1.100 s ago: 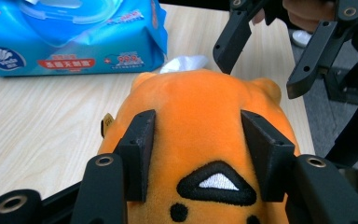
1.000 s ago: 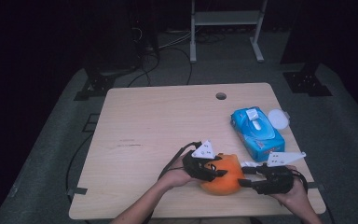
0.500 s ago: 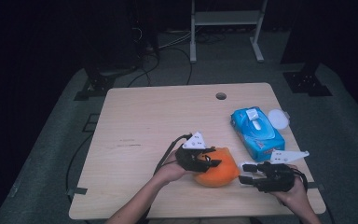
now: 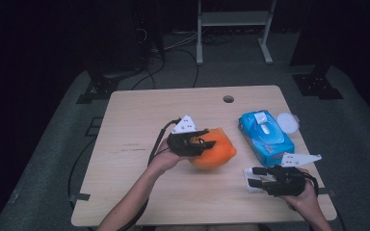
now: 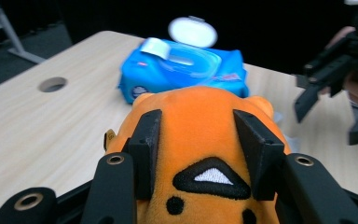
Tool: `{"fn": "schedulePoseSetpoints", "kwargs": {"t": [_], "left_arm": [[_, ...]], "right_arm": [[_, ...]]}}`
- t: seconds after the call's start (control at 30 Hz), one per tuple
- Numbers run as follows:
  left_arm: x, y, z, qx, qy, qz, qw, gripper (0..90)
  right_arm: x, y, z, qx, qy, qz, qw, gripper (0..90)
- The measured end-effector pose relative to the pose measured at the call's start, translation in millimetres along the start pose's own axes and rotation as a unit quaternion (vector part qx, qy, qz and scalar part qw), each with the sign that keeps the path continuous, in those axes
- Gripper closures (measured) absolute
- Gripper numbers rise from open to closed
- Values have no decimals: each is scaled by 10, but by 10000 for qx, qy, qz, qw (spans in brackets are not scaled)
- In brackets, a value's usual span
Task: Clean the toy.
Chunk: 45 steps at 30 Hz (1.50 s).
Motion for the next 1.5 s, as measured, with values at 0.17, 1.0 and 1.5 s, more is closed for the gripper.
{"fn": "schedulePoseSetpoints", "kwargs": {"t": [0.17,1.0,1.5], "left_arm": [[39,158,30,-52,67,-180,9998,549],[123,429,464,207,312,-413,9984,320],[416,383,563,339,356,-378,9981,237]], "right_arm": [[-6,-4,-20,21,-7,11,10000,430],[-9,-31,42,120,198,354,9991,414],[26,-107,39,16,155,417,9990,409]]}}
Point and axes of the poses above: each handheld gripper's, and its own axes: x roughly backward along the jaws, z roughly out of its underside, y roughly to its left, the point moved 9 cm from there along -x, roughly forward along the jaws, and after that the axes turned 5 degrees about -x, right-handed, at the moved point
